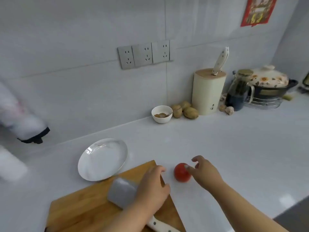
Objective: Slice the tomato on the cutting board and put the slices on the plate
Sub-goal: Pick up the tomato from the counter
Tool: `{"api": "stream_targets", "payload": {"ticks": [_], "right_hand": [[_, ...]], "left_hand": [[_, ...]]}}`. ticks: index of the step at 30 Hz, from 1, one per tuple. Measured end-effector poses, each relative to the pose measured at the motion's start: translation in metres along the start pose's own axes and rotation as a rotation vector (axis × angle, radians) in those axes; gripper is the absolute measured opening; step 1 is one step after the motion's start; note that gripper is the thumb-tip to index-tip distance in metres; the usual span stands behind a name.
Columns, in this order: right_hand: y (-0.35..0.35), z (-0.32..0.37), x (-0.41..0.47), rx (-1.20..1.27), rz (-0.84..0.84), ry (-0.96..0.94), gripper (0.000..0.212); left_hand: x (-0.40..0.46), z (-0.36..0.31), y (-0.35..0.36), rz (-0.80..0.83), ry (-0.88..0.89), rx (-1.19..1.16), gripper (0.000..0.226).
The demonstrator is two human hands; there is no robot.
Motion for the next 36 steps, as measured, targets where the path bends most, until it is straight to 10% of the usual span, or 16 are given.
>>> {"api": "stream_targets", "payload": {"ticks": [9, 36], "right_hand": [[0.011, -0.015, 0.020, 0.313, 0.243, 0.092, 0.036], [0.110, 0.146, -0.093, 0.258, 0.617, -0.284, 0.027]], "left_hand": [[0.061, -0.027, 0.059, 0.251, -0.043, 0.121, 0.066], [-0.091, 0.113, -0.072, -0.331, -0.260, -0.172, 0.057]]}}
Point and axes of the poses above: each hand's wrist, its own x-axis towards the middle knuckle, its own y-axis out of the palm, z = x × y, the point moved 1 cm from there along x, towards the middle knuckle, and after that the axes turned 1 degree about y, right-handed, at the moved point
